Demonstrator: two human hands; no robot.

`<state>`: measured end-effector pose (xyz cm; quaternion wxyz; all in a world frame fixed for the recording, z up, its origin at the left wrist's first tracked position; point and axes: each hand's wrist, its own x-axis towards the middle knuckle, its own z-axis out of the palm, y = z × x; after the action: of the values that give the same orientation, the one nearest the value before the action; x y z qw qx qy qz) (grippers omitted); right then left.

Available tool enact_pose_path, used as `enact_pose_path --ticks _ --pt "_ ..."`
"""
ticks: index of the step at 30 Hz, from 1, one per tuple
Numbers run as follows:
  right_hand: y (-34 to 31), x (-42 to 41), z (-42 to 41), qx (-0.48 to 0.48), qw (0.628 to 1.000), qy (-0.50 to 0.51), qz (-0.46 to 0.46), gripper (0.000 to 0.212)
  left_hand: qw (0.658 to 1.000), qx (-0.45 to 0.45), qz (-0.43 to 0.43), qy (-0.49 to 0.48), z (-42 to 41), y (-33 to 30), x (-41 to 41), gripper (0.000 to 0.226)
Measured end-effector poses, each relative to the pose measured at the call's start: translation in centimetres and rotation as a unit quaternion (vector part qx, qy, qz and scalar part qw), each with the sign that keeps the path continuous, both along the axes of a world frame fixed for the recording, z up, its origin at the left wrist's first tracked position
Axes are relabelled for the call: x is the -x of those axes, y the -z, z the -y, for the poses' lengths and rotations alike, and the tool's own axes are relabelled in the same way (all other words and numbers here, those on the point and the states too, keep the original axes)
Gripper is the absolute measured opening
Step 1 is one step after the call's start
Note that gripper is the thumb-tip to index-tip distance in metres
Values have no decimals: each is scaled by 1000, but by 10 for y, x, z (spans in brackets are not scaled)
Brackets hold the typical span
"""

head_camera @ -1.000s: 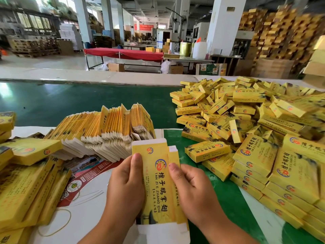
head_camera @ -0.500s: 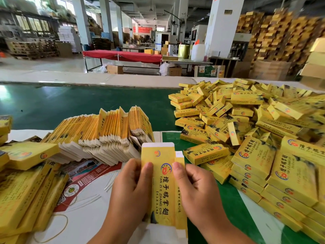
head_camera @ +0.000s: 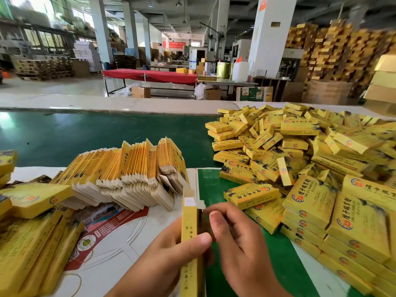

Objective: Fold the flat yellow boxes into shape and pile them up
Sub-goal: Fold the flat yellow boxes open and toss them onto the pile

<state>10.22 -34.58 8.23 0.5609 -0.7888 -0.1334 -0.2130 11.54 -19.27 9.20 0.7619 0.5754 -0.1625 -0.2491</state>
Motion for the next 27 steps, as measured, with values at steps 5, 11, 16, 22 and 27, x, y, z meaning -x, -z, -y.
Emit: enact_pose_path --ticks 5,11,16,22,27 --pt "-1 -4 9 -70 992 -23 -101 24 986 127 -53 94 -12 6 -5 84" --pt "0 -6 11 -226 948 -170 -147 30 970 245 1 6 -15 -7 -3 47" --pt "-1 -11 15 -232 922 -237 -199 34 957 285 41 23 -20 3 -16 48" --pt "1 -13 21 -191 939 -240 -158 30 994 -10 54 91 -9 -12 -13 132" --pt "-1 -21 26 -75 987 -101 -101 31 991 -60 69 -95 -7 12 -14 69"
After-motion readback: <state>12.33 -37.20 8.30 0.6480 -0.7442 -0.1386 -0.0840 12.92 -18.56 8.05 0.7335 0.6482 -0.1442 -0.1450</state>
